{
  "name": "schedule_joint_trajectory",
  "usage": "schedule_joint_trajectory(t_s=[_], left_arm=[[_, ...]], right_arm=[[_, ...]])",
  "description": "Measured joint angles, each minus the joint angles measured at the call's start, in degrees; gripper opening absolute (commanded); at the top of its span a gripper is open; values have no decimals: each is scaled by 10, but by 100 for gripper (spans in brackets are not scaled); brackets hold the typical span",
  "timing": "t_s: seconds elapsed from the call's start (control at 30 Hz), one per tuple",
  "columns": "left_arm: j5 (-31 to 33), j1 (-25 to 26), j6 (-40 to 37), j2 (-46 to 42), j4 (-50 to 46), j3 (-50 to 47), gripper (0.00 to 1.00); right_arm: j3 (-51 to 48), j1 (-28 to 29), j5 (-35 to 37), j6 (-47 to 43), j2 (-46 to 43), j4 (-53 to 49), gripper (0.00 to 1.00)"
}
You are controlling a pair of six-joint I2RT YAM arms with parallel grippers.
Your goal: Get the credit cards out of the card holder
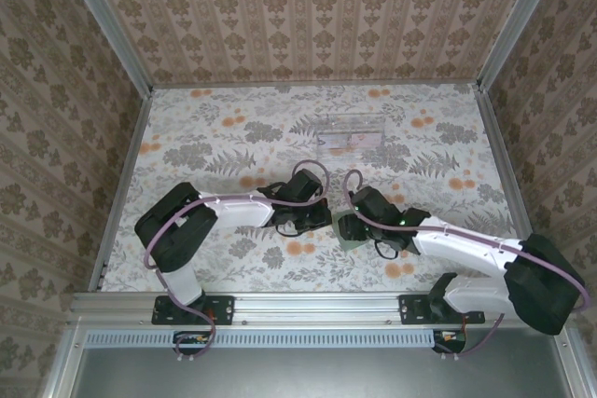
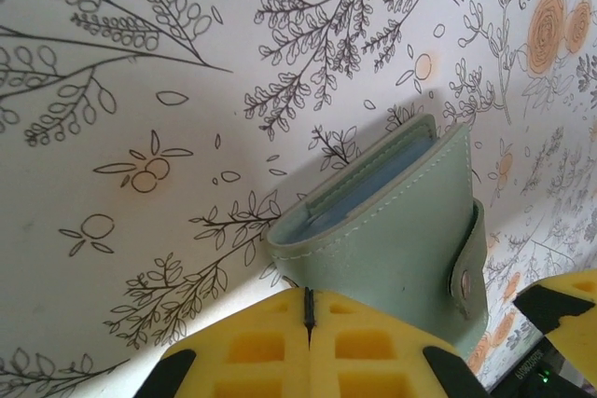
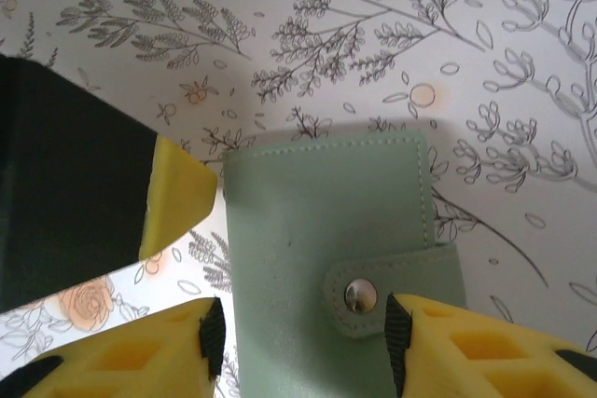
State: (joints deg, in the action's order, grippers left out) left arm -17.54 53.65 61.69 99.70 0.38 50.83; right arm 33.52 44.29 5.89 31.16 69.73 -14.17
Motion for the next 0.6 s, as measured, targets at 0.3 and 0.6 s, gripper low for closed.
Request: schedule_joint_trajectory(t_s=[0.3, 0.6], left_arm=[[41, -1, -1, -69, -13, -18, 17], [61, -1, -5, -94, -17, -28, 19]], right_arm=[[33, 7, 34, -36, 83, -13, 50], [54, 8, 64, -51, 124, -14, 16]])
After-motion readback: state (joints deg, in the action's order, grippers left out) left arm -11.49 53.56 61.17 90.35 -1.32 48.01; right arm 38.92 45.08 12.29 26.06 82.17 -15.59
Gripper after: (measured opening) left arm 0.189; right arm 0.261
